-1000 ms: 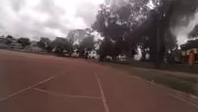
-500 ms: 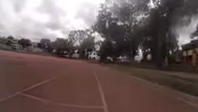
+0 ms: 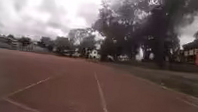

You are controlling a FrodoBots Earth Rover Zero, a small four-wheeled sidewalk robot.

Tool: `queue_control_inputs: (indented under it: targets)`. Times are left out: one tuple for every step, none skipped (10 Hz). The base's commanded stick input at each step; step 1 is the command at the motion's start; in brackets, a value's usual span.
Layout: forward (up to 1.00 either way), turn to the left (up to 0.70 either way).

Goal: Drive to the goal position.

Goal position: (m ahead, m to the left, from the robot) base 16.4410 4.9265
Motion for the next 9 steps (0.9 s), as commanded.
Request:
queue_control_inputs:
  targets:
    - [0.7, 0.0]
    - [0.7, 0.0]
    - [0.7, 0.0]
    - [0.7, 0.0]
    - [0.7, 0.0]
    - [0.7, 0.0]
    - [0.7, 0.0]
    - [0.7, 0.0]
    - [0.7, 0.0]
